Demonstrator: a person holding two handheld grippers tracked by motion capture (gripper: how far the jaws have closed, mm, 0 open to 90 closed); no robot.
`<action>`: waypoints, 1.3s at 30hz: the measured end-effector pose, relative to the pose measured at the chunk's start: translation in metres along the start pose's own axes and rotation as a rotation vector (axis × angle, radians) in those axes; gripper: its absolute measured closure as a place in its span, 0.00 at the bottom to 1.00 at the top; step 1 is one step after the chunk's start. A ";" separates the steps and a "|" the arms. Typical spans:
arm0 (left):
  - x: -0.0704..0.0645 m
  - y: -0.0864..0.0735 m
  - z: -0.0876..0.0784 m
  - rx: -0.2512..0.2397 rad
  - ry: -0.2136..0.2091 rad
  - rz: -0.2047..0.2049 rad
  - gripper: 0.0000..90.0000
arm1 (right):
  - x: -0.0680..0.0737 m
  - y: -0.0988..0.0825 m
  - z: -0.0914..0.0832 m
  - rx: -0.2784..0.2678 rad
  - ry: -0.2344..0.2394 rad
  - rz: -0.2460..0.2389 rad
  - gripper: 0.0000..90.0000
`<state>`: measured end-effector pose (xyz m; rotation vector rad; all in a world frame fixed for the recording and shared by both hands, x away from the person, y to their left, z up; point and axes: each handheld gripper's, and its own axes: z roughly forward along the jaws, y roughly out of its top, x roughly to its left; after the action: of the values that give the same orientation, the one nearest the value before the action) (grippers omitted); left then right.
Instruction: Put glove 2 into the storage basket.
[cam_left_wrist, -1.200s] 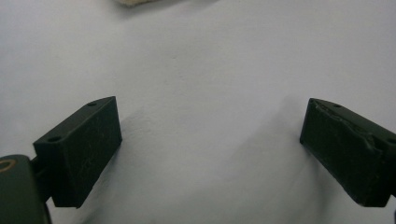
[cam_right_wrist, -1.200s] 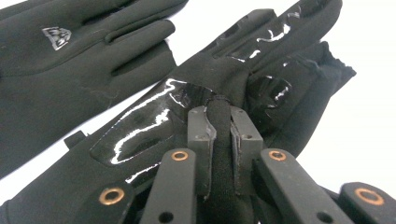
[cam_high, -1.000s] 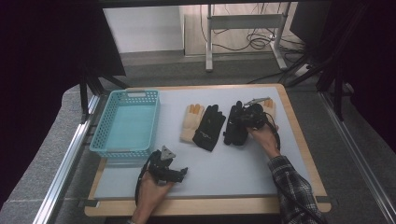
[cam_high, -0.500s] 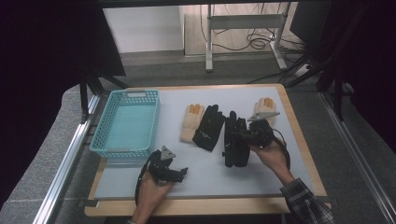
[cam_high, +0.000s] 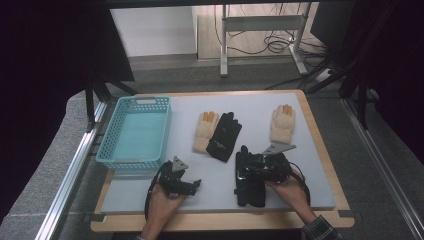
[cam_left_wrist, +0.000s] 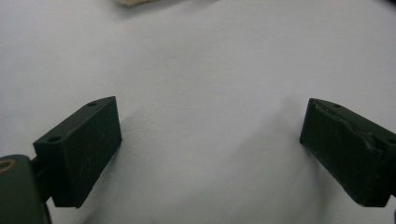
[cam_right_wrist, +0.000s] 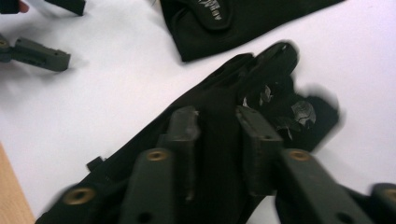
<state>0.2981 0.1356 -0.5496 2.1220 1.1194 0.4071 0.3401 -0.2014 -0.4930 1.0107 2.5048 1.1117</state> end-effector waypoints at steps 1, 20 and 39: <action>0.000 0.000 0.000 0.000 0.000 0.000 0.06 | 0.000 0.000 0.000 0.000 0.000 0.000 0.67; 0.000 0.000 0.000 0.000 -0.001 0.000 0.06 | -0.040 0.073 0.063 -0.020 -0.001 0.011 0.47; 0.000 0.000 0.000 0.001 -0.001 0.001 0.06 | -0.046 0.098 0.138 0.091 -0.045 0.005 0.68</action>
<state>0.2981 0.1356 -0.5495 2.1231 1.1183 0.4056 0.4857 -0.1072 -0.5208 1.0536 2.5387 0.9726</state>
